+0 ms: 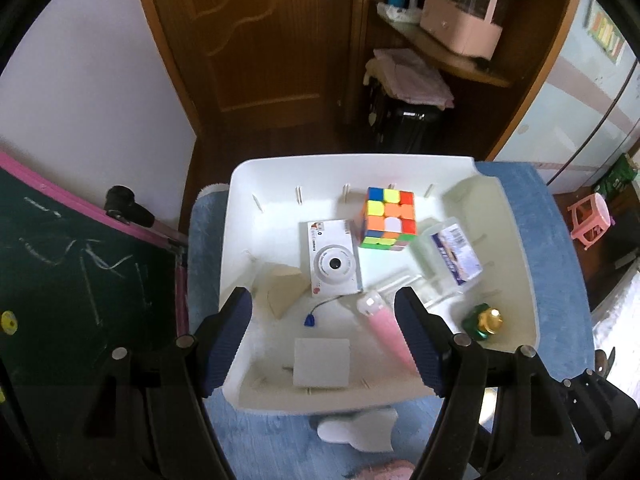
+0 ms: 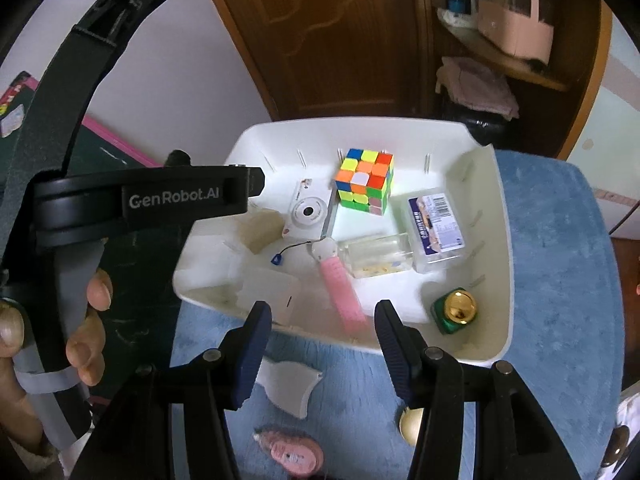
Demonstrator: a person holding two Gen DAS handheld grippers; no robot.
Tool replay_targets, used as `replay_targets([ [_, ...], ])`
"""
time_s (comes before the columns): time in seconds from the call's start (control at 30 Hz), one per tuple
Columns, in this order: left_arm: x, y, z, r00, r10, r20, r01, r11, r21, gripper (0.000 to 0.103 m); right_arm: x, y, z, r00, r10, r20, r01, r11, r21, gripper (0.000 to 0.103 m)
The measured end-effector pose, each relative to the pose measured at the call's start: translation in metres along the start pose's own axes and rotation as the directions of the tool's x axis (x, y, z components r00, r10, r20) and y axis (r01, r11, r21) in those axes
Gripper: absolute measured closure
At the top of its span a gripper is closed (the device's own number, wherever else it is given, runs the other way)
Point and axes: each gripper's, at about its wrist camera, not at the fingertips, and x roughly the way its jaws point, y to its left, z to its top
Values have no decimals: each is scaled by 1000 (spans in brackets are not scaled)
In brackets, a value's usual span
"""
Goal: Organize rigid objects
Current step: 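Withdraw both tools from the tray toward the white card and gold compact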
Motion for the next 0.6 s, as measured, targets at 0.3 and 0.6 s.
replay_targets([
  [0.3,-67,-8,-30,997,0,76,2,1000,-25,26,-64,3,-34,997,-4,77,6,1000,-21,49],
  [0.6,-124,-14,-59,989,3,151,6,998,-56,26,-115,1,-66,989,-24,144,30,999,-45,49],
])
